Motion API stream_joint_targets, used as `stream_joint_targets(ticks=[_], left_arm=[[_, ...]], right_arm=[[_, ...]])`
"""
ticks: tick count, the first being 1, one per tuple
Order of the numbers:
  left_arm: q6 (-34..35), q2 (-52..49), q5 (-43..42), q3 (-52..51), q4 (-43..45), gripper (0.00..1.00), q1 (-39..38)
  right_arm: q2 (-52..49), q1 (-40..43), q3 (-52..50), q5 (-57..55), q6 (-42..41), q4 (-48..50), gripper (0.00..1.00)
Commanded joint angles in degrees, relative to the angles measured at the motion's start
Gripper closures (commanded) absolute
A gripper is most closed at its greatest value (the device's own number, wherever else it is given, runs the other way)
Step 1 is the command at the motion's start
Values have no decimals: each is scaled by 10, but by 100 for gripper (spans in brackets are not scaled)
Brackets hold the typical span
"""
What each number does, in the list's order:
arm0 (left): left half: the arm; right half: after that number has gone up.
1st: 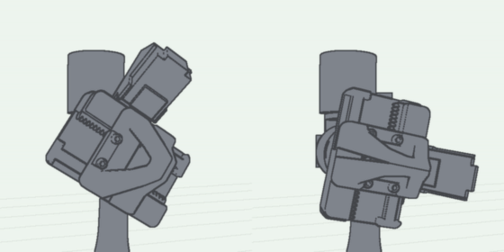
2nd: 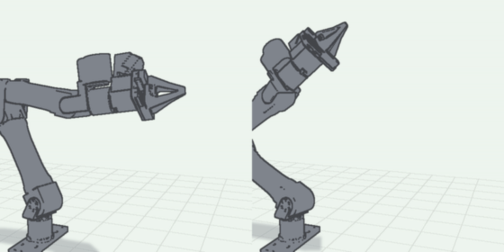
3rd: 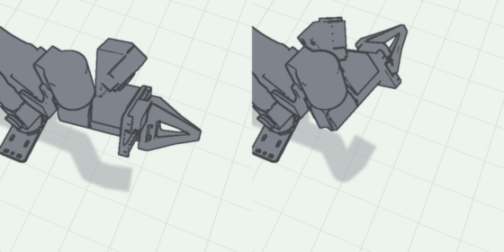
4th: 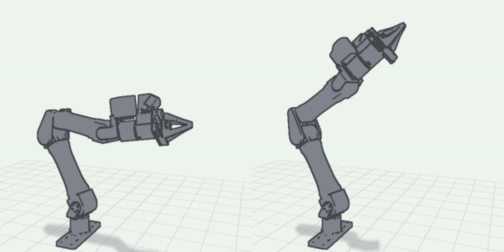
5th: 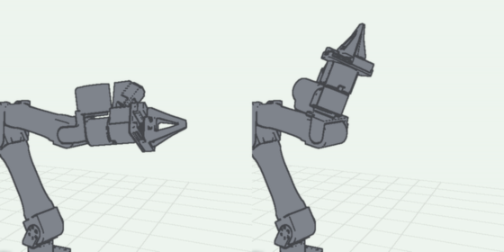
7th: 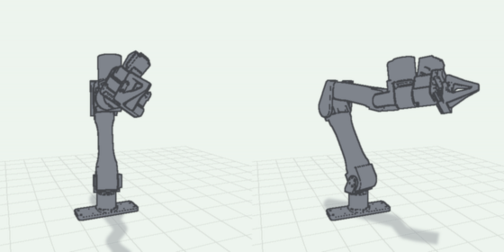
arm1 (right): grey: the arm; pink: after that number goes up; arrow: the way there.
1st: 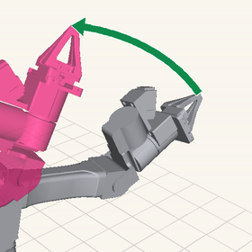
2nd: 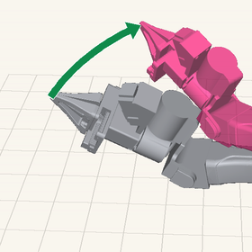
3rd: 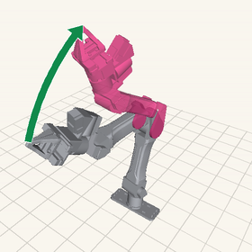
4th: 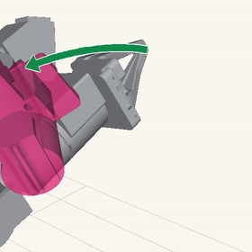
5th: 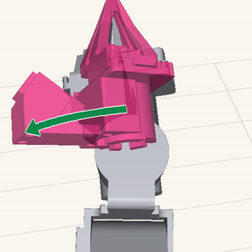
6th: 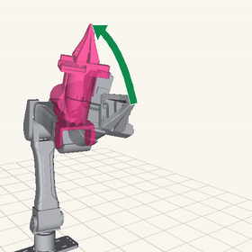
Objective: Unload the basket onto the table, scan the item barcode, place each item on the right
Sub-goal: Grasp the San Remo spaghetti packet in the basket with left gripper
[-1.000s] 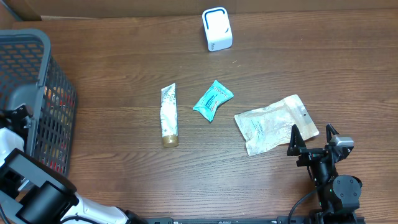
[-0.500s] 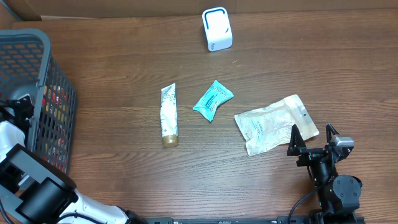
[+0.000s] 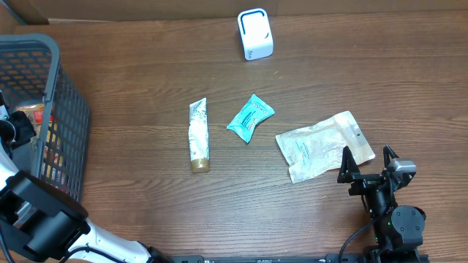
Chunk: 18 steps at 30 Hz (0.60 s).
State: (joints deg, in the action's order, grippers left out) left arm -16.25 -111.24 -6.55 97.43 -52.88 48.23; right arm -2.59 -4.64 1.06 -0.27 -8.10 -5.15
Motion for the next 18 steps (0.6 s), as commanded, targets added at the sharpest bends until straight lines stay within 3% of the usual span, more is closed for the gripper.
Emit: stream_joint_targets(ticks=[1, 4, 7, 18], left_arm=[[26, 0, 5, -24, 1, 65, -4], [33, -1, 9, -61, 13, 27, -5], [33, -1, 31, -101, 35, 1, -5], [59, -1, 108, -219, 148, 0, -5]], right_arm=[[1, -2, -6, -1, 2, 4, 0], [1, -2, -6, -1, 2, 4, 0], [1, -2, -6, -1, 2, 3, 0], [1, -2, -6, -1, 2, 4, 0]])
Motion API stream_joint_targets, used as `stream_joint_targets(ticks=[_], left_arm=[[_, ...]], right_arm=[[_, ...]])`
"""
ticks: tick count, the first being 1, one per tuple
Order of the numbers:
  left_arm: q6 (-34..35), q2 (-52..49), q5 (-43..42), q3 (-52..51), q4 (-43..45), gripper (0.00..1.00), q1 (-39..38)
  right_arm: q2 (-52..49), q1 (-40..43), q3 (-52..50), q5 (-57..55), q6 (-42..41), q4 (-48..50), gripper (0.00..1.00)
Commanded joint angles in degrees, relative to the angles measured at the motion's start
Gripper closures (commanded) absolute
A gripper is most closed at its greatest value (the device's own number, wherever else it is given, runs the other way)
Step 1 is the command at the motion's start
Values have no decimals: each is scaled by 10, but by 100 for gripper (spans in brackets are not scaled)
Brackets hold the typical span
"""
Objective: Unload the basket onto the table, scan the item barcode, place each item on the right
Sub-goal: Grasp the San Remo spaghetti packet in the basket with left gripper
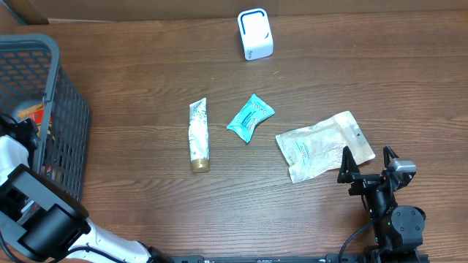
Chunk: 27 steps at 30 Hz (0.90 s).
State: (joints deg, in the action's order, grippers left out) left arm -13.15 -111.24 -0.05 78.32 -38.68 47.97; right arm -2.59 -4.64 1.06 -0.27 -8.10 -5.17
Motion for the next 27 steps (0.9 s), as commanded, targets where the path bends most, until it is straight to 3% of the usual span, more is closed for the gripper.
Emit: stream_joint_targets(ticks=[1, 11, 27], left_arm=[[34, -1, 53, -35, 12, 0, -2], [104, 0, 154, -20, 14, 0, -4], [119, -35, 151, -33, 15, 2, 2]], right_arm=[[1, -2, -6, -1, 2, 4, 0], [1, -2, -6, -1, 2, 4, 0], [1, -2, -6, -1, 2, 4, 0]])
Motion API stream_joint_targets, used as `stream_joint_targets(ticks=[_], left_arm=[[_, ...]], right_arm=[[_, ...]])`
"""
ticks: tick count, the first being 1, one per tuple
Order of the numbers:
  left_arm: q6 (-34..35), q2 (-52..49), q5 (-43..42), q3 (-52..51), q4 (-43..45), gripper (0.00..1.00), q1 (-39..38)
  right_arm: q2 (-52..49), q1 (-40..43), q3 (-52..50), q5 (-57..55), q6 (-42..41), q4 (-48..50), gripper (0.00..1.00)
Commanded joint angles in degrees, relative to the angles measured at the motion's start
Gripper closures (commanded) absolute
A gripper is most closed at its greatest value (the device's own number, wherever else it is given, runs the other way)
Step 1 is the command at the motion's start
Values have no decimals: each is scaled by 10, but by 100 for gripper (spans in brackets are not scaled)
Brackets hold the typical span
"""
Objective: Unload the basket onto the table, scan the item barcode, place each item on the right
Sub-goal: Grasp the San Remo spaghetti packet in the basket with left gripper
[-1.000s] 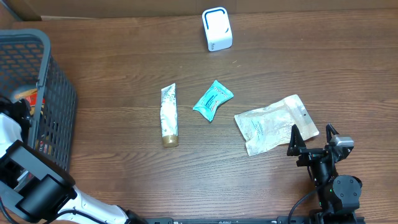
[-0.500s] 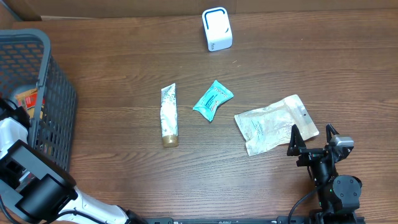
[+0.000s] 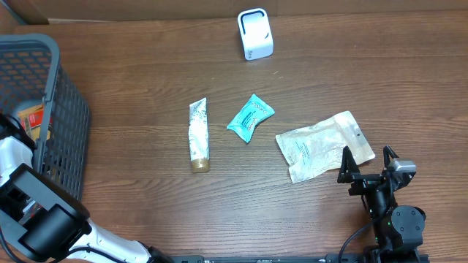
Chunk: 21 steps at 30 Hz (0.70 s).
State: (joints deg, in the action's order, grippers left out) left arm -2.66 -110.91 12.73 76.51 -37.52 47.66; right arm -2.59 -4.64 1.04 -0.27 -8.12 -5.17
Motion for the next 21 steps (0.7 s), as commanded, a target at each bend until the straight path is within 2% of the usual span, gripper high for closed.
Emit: stream_joint_targets(ticks=[1, 2, 4, 5, 7, 10, 11, 16, 21], left_arm=[[14, -44, 17, -15, 3, 5, 5], [14, -50, 5, -15, 4, 8, 5], [14, -55, -22, -15, 3, 22, 4], [14, -56, -34, -15, 4, 31, 3], [14, -56, -48, -15, 6, 58, 3], [14, -56, -55, -14, 0, 91, 3], [14, -56, -58, -14, -7, 96, 3], [14, -55, -117, 12, -38, 96, -3], [13, -54, -194, 110, -115, 96, -20]], right_arm=[[1, -2, -6, -1, 2, 4, 0], [1, -2, -6, -1, 2, 4, 0], [1, -2, -6, -1, 2, 4, 0], [1, -2, -6, -1, 2, 4, 0], [1, -2, -6, -1, 2, 4, 0], [1, -2, -6, -1, 2, 4, 0], [1, -2, -6, -1, 2, 4, 0], [1, -2, -6, -1, 2, 4, 0], [1, -2, -6, -1, 2, 4, 0]])
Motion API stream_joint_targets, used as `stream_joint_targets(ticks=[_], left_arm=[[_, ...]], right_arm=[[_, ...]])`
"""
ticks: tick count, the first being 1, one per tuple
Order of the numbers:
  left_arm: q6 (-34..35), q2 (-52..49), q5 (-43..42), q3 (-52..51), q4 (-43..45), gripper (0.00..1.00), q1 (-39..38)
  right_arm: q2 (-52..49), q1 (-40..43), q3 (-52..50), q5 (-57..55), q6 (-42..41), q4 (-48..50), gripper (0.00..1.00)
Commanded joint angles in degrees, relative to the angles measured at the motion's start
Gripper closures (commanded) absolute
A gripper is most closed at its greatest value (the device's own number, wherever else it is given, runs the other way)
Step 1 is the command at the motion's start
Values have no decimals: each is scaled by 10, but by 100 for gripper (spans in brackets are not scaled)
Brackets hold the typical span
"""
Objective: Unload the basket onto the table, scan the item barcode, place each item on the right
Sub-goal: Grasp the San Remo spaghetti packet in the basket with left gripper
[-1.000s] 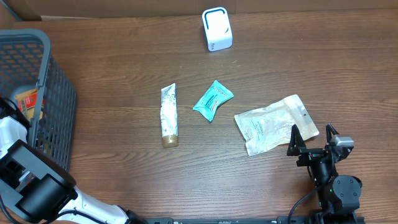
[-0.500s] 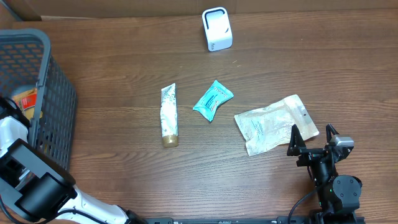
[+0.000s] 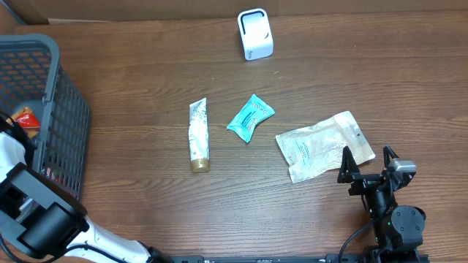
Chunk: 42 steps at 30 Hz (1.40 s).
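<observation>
The white barcode scanner [image 3: 254,34] stands at the back of the table. At the far left, my left gripper [image 3: 7,128] is down inside the dark mesh basket [image 3: 69,124], against a red-orange packet [image 3: 22,117]. It looks shut on the packet, though the fingers are mostly hidden by the arm. Near the front right edge my right gripper [image 3: 367,162] stands open and holds nothing. It is just in front of a white pouch [image 3: 322,146].
A white and gold tube [image 3: 198,136] and a teal sachet [image 3: 250,117] lie mid-table, left of the white pouch. More items show through the basket's mesh wall. A cardboard edge runs along the table's back.
The red-orange packet in the basket has shifted left and looks brighter and higher, alongside my left gripper. The right arm and the items on the table have not moved.
My left gripper was low in the basket beside an orange packet. At the two later moments it had shifted a little around that packet. Now the packet sits further left with the gripper. The right gripper has stayed open by the pouch throughout.
</observation>
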State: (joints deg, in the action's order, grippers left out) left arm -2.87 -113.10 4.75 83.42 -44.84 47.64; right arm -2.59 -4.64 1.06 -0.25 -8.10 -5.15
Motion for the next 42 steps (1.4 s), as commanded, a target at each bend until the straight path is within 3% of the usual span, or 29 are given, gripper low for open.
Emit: stream_joint_targets(ticks=[1, 7, 16, 21, 25, 33, 34, 36, 38, 40, 42], left_arm=[[14, -32, -131, 72, -64, 96, -24], [11, -32, -214, 247, -170, 96, -38], [12, -30, -259, 487, -293, 96, -39], [12, -17, -336, 605, -343, 96, -39], [12, 14, -391, 668, -373, 96, -46], [2, 89, -360, 680, -398, 96, -89], [2, 90, -334, 680, -400, 91, -90], [13, 88, -270, 678, -408, 57, -90], [30, 80, -220, 671, -416, 30, -89], [38, 66, -188, 660, -421, 15, -83], [38, 49, -185, 647, -422, 9, -75]], right_arm=[[1, -2, -6, -1, 2, 4, 0], [1, -2, -6, -1, 2, 4, 0], [1, -2, -6, -1, 2, 4, 0], [1, -2, -6, -1, 2, 3, 0], [1, -2, -6, -1, 2, 3, 0], [1, -2, -6, -1, 2, 4, 0], [1, -2, -6, -1, 2, 4, 0], [1, -2, -6, -1, 2, 4, 0], [1, -2, -6, -1, 2, 4, 0], [1, -2, -6, -1, 2, 4, 0], [1, -2, -6, -1, 2, 3, 0]])
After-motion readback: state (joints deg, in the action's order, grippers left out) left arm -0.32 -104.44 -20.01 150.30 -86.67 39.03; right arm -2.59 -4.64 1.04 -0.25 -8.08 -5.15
